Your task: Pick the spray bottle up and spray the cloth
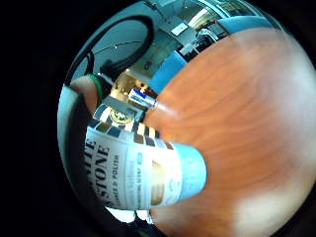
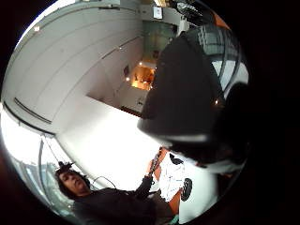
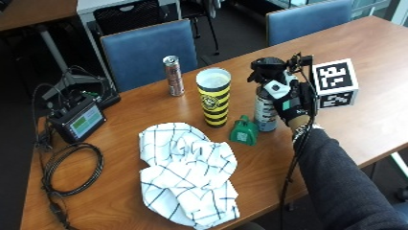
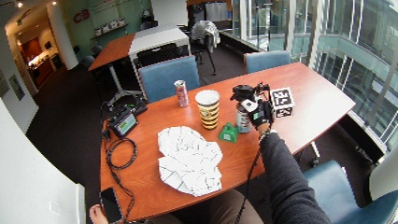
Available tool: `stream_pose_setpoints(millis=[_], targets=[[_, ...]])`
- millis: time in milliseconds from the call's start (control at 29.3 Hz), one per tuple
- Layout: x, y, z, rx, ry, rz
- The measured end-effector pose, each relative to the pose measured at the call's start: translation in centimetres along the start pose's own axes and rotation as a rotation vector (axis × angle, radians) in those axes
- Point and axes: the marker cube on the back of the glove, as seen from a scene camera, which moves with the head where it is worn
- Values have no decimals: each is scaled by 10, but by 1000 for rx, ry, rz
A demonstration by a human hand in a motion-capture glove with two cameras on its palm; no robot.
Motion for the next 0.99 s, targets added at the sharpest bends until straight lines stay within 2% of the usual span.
stream_pose_setpoints(millis=[307, 546, 750, 989], targets=[[-23, -13, -4, 70, 43, -154], [-35, -17, -11, 92, 43, -212], [-1, -6, -4, 64, 44, -164], [67, 48, 4, 21, 71, -29]])
